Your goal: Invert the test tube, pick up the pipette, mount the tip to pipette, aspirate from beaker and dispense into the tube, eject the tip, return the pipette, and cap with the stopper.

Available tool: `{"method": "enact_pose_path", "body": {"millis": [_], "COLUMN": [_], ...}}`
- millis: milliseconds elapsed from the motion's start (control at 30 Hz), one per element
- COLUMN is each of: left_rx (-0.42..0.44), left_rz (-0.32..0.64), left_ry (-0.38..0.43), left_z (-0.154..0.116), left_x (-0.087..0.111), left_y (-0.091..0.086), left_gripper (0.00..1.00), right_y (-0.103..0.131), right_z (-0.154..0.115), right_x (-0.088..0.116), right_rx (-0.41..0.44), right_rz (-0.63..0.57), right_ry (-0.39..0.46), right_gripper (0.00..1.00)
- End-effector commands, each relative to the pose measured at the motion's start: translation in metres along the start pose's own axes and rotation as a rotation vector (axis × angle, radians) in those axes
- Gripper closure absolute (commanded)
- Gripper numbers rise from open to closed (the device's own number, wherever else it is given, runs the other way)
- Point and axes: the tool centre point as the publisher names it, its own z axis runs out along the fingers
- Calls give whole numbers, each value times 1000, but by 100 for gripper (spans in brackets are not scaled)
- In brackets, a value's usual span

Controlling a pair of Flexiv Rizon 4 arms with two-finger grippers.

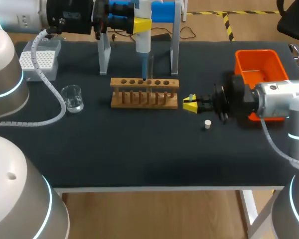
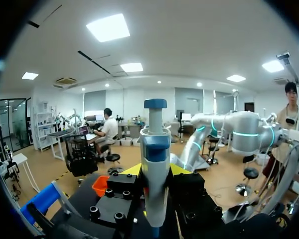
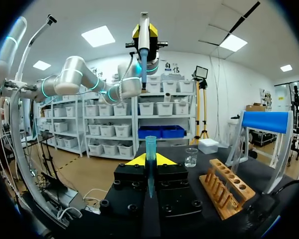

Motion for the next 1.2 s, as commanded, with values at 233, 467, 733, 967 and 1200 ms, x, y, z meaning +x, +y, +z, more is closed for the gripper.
{"method": "enact_pose_path", "body": {"millis": [233, 467, 733, 967, 1200], "left_rx": [-2, -2, -2, -2, -2], "left_rz": [-1, -1, -1, -1, -1], "left_ry": [1, 1, 1, 1, 1], "left_z": [-1, -1, -1, -1, -1], "left_x": [0, 0, 0, 0, 0], "left_y": [-1, -1, -1, -1, -1], "left_gripper": [100, 100, 100, 100, 100], "right_y": [1, 7, 9, 14, 20], "right_z": [13, 31, 58, 81, 103], "right_x": [0, -2, -5, -11, -14], "right_rx": [8, 8, -1, -25, -34], "right_rz": [5, 13, 22, 7, 0], "right_ry": [6, -2, 6, 33, 56], "right_gripper": [100, 100, 100, 100, 100]}}
